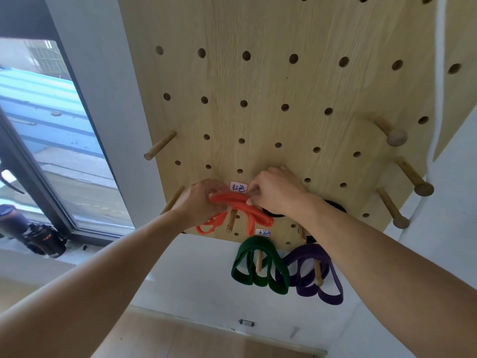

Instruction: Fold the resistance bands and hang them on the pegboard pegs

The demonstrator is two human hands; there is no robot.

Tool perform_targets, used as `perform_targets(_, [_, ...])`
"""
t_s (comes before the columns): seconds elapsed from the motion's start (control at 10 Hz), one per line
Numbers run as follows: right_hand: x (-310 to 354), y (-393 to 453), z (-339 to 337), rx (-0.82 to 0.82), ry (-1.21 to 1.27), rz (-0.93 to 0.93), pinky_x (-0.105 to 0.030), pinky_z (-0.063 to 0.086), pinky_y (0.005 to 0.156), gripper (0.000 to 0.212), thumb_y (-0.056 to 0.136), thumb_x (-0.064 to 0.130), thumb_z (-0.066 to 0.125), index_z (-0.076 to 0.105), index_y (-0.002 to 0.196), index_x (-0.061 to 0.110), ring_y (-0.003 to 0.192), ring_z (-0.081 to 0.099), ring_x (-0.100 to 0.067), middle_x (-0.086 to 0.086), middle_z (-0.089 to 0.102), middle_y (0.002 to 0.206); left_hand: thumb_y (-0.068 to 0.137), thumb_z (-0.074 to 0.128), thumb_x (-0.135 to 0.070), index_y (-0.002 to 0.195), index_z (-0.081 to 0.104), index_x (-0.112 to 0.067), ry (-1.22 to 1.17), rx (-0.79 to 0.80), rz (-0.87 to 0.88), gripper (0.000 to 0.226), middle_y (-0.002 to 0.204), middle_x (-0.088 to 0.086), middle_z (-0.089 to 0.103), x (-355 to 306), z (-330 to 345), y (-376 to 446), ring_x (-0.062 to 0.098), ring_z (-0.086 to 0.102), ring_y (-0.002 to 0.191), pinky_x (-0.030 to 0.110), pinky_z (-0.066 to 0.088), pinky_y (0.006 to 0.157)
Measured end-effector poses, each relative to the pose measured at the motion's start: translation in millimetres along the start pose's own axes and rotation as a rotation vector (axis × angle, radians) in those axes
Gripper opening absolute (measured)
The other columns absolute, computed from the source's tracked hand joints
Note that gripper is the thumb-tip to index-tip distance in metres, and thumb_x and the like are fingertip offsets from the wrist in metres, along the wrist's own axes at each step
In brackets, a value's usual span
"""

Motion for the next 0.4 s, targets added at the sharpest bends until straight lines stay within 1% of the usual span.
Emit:
perform_targets(0.1, [-4, -5, -3, -0.03, 0.032, 0.009, -0.044, 0.031, 0.119, 0.036, 0.093, 0.054, 0.069, 0.073, 0.124, 0.036, 0.122, 0.058, -0.019, 0.007, 0.073, 0.122, 0.079, 0.08, -0.044, 0.114, 0.068, -0.039, -0.015, -0.041, -0.04, 0.038, 0.117, -0.015, 0.066, 2, -3, -10, 0.009, 0.064, 0.102, 0.031, 0.056, 0.086])
perform_targets(0.2, [-5, -11, -6, -0.058, 0.069, 0.013, -0.043, 0.033, 0.118, 0.036, 0.093, 0.054, 0.068, 0.072, 0.125, 0.037, 0.125, 0.057, -0.02, 0.005, 0.072, 0.125, 0.079, 0.081, -0.044, 0.113, 0.071, -0.033, -0.048, -0.08, -0.048, 0.038, 0.111, -0.016, 0.066, 0, -6, -25, 0.008, 0.064, 0.1, 0.029, 0.053, 0.084])
perform_targets(0.3, [-3, -21, -13, -0.092, 0.117, 0.02, -0.043, 0.035, 0.116, 0.032, 0.094, 0.051, 0.069, 0.073, 0.123, 0.037, 0.125, 0.058, -0.019, 0.006, 0.073, 0.126, 0.079, 0.081, -0.042, 0.115, 0.072, -0.028, -0.072, -0.097, -0.067, 0.04, 0.109, -0.014, 0.065, 5, -10, -40, 0.009, 0.06, 0.1, 0.035, 0.052, 0.088])
perform_targets(0.4, [-1, -30, -18, -0.105, 0.113, 0.047, -0.043, 0.035, 0.114, 0.034, 0.096, 0.049, 0.068, 0.071, 0.126, 0.035, 0.127, 0.057, -0.02, 0.007, 0.071, 0.129, 0.076, 0.082, -0.045, 0.118, 0.071, -0.032, -0.078, -0.108, -0.116, 0.045, 0.116, -0.015, 0.067, 20, -15, -51, 0.009, 0.061, 0.106, 0.044, 0.053, 0.094])
Point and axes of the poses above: each hand's wrist, its own y-axis towards the middle knuckle, its own z-axis out of the palm, x = y × z, the point moved 10 cm from there along y, towards the middle knuckle
